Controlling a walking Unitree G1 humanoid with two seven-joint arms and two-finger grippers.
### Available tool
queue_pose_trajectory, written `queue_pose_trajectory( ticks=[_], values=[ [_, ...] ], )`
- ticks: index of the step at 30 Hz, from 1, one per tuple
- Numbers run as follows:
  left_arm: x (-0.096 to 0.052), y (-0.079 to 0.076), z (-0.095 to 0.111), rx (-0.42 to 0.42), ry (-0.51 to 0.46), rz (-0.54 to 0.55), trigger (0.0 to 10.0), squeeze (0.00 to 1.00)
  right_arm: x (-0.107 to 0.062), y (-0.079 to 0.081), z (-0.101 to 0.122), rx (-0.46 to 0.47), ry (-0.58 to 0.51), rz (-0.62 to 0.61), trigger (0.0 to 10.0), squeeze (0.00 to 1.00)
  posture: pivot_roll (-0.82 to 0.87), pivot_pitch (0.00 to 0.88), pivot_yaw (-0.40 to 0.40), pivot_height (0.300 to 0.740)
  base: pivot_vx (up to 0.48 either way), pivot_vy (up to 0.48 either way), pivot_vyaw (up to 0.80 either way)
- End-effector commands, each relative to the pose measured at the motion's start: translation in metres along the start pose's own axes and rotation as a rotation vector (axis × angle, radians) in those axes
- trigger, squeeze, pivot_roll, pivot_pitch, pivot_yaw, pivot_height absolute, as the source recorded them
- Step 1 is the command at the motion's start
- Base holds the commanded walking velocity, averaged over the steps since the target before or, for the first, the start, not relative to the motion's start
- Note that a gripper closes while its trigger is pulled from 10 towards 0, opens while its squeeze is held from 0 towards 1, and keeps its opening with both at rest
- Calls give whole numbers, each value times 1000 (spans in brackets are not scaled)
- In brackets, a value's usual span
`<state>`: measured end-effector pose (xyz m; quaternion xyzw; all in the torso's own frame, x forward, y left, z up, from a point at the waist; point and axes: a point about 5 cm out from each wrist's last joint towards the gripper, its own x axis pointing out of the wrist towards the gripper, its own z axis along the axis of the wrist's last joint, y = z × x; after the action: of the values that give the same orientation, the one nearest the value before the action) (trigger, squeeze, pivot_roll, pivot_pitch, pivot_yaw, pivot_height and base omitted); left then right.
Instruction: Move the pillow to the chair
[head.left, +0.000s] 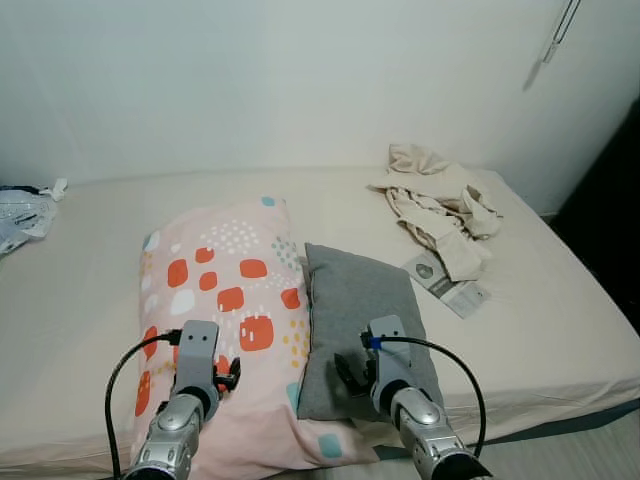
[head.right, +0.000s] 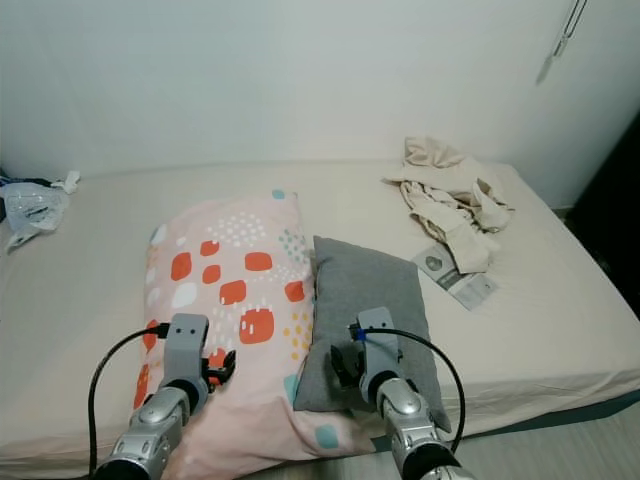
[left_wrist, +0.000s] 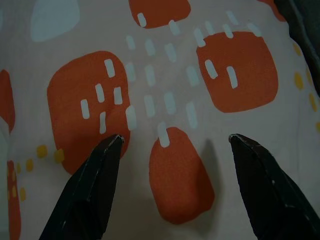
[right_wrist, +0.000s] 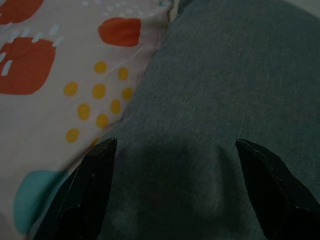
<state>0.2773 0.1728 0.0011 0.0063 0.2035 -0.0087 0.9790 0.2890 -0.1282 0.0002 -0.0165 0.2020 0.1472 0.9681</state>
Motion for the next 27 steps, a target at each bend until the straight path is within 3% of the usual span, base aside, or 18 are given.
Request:
queue_pose_trajectory(
  ticks=[1, 9, 27],
  values=[
    [-4, 3, -6, -15, 12, 10, 10000, 0, -1, -2, -3, -2, 21, -21, 10000, 0, 8, 94, 2, 740, 0, 0, 0],
    [-4, 4, -5, 5, 11, -3, 10000, 0, -2, -5, -4, 34, 16, -42, 10000, 0, 11, 93, 13, 740, 0, 0, 0],
    [-9, 2, -6, 14, -16, -46, 10000, 0, -4, -2, -8, 18, 11, -39, 10000, 0, 13, 78, 12, 740, 0, 0, 0]
  ],
)
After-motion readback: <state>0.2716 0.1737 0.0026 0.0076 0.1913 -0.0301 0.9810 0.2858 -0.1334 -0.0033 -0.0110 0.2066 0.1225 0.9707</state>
